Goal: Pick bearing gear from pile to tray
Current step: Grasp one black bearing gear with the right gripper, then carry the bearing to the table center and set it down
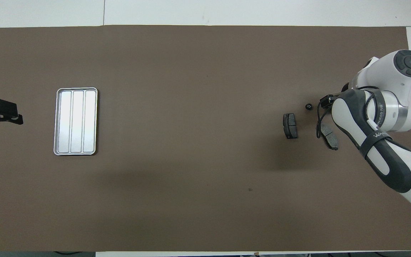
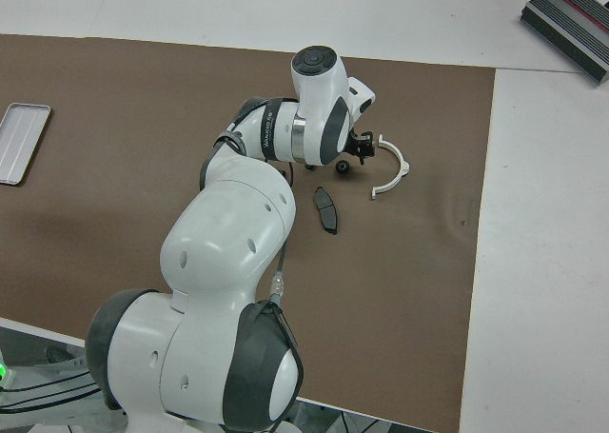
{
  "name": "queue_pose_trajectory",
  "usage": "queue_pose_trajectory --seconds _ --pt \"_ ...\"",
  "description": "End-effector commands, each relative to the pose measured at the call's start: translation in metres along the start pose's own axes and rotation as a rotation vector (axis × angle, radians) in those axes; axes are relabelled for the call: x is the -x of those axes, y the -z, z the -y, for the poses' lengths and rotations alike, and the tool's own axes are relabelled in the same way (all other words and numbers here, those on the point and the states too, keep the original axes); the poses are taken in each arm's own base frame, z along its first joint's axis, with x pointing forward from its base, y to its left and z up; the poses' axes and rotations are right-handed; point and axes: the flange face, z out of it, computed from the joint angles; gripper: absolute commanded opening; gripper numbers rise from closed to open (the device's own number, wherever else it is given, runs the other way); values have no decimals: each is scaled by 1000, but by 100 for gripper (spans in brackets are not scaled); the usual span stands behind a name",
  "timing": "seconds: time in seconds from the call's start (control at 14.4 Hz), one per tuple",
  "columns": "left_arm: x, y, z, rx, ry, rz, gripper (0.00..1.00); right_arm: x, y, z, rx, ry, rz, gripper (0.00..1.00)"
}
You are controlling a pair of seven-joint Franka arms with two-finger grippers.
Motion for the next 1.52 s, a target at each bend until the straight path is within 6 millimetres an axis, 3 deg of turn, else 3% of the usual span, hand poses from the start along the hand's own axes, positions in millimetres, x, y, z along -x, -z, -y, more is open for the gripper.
queue_pose_trajectory --seconds 0.0,0.55,0.76,0.97,1.25,1.39,1.46 --pt "9 1 2 0 -5 -5 100 -3 -6 1 -9 21 -30 88" --pt "9 1 3 0 -3 -5 100 -6 -16 5 -8 23 -34 80" --pt "9 1 3 0 -3 -5 100 -6 -16 8 -8 28 -35 71" --pt "9 1 3 0 -3 -5 100 -6 -17 8 -8 28 -33 54" --pt "9 1 3 0 -3 -5 100 -6 -16 8 -7 31 -35 11" --pt "9 1 3 0 -3 -5 100 -7 -14 8 -8 32 -27 0" --pt "9 1 3 0 -3 -5 100 -7 -10 9 -10 31 -20 0"
